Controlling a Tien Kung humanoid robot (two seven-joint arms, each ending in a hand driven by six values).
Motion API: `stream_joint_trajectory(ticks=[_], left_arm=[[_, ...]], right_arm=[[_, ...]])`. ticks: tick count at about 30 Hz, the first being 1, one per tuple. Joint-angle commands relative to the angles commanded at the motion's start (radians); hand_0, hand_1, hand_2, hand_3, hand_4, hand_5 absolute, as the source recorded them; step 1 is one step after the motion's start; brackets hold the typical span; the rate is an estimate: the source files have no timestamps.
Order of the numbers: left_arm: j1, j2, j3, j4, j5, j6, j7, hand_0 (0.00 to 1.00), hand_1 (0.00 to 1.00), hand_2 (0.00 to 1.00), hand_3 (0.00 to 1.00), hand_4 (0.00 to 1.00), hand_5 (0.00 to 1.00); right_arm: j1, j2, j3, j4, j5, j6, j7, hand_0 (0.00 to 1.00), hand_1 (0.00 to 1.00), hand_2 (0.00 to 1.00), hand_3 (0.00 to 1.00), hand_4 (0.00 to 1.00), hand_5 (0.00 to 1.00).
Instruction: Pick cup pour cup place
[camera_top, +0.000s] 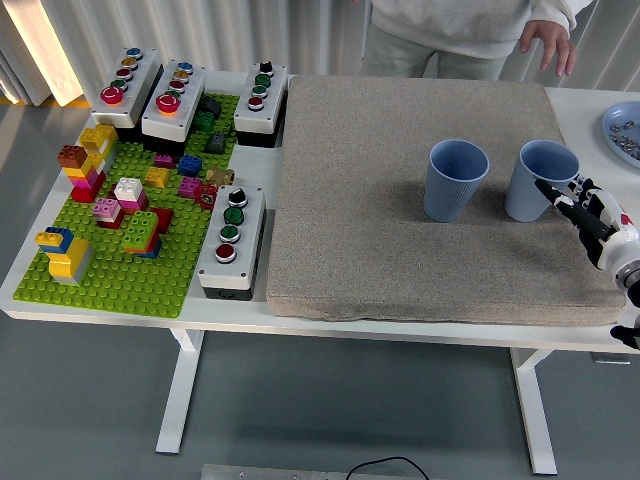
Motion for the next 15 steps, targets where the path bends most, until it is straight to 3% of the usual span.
stream_joint_trajectory(ticks=[15], left_arm=[[0.0, 0.0, 0.005, 0.0, -0.001, 0.0, 0.0, 0.742, 0.793, 0.853, 0.642, 0.548, 0.937]], right_arm=[[0.012, 0.008, -0.015, -0.014, 0.01, -0.001, 0.003, 0.969, 0.937, 0.998, 0.99, 0.902, 0.679]])
